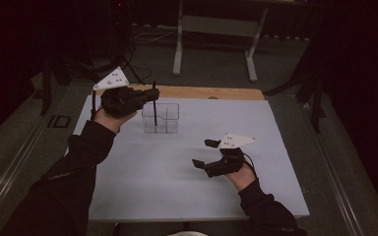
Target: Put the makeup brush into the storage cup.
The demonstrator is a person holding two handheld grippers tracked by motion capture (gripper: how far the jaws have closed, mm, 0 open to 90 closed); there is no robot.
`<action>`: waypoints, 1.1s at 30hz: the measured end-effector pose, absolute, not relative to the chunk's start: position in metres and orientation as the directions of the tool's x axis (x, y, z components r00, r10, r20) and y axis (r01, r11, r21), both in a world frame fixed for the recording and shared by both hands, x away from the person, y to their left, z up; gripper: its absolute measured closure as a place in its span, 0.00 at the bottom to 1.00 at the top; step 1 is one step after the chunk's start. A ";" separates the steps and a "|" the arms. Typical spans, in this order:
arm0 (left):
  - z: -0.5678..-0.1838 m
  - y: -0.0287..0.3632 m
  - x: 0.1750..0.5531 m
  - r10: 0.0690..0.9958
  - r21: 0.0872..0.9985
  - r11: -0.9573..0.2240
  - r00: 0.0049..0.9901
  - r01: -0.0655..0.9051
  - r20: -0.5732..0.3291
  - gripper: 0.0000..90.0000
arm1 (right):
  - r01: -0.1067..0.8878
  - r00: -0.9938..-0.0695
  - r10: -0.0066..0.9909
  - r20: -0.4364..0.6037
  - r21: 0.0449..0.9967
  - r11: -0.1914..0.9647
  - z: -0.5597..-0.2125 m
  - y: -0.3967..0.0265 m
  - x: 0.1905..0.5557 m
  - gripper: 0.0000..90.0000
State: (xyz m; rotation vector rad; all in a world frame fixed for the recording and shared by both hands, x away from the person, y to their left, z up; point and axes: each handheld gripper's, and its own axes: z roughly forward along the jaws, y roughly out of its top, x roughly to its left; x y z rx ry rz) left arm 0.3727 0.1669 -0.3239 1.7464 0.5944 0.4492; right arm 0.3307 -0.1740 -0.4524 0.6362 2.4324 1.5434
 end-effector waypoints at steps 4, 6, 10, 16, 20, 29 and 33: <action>-0.317 0.166 0.379 0.616 0.970 -0.191 0.788 0.152 -0.002 0.96 | 0.259 -0.889 0.453 0.072 0.894 0.365 -0.453 -0.174 0.331 0.15; -0.314 0.166 0.383 0.621 0.971 -0.190 0.784 0.147 0.003 0.96 | 0.259 -0.888 0.453 0.074 0.896 0.361 -0.453 -0.175 0.331 0.15; -0.310 0.166 0.391 0.633 0.973 -0.177 0.774 0.147 -0.002 0.96 | 0.256 -0.887 0.456 0.073 0.899 0.354 -0.453 -0.176 0.332 0.15; -0.309 0.169 0.405 0.658 0.974 -0.167 0.753 0.150 -0.003 0.96 | 0.256 -0.884 0.462 0.073 0.902 0.348 -0.452 -0.179 0.333 0.15; -0.309 0.172 0.414 0.676 0.974 -0.165 0.737 0.158 -0.005 0.96 | 0.260 -0.883 0.463 0.078 0.902 0.345 -0.453 -0.179 0.333 0.15; -0.313 0.174 0.431 0.713 0.975 -0.149 0.701 0.165 -0.010 0.96 | 0.258 -0.885 0.459 0.077 0.901 0.348 -0.454 -0.179 0.333 0.16; -0.320 0.176 0.438 0.729 0.972 -0.154 0.684 0.178 -0.010 0.96 | 0.259 -0.885 0.459 0.077 0.901 0.349 -0.454 -0.180 0.334 0.16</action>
